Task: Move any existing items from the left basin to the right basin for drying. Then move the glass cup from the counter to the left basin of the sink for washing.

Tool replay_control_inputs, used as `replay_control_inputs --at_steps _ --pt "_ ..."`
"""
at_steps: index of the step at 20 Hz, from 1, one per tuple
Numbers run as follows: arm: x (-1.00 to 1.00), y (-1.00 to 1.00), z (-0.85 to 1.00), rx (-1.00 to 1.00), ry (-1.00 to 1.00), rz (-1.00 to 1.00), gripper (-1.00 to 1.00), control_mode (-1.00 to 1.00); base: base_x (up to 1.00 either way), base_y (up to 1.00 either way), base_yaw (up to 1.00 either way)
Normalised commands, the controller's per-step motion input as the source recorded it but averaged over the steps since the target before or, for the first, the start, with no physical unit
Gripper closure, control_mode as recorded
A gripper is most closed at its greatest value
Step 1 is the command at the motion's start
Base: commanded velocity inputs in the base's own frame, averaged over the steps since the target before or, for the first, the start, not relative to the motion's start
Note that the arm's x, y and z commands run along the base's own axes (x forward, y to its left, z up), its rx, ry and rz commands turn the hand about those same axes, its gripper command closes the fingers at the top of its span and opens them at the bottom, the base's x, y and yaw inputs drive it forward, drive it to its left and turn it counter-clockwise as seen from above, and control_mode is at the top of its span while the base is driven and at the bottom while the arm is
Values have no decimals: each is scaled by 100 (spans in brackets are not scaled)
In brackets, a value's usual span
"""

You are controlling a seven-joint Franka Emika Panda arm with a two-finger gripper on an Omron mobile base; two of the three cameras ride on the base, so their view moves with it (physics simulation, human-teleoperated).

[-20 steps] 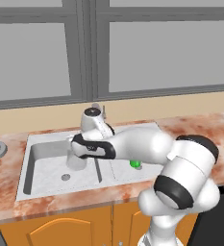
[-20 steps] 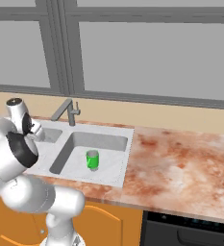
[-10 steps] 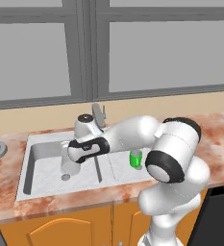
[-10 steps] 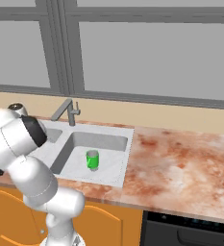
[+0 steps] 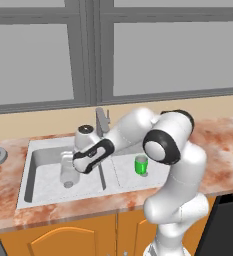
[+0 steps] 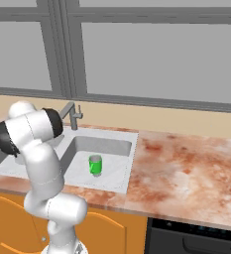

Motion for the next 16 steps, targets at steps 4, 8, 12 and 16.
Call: replay_control_inputs --at_steps 4,8,12,16 --pt "31 27 -29 -2 0 0 100 -100 0 0 0" --pt "20 23 -22 -3 0 0 100 -100 0 0 0" --pt "6 14 -15 -4 0 0 100 -100 0 0 0" --pt "3 4 -14 -3 0 -1 100 -100 0 0 0"
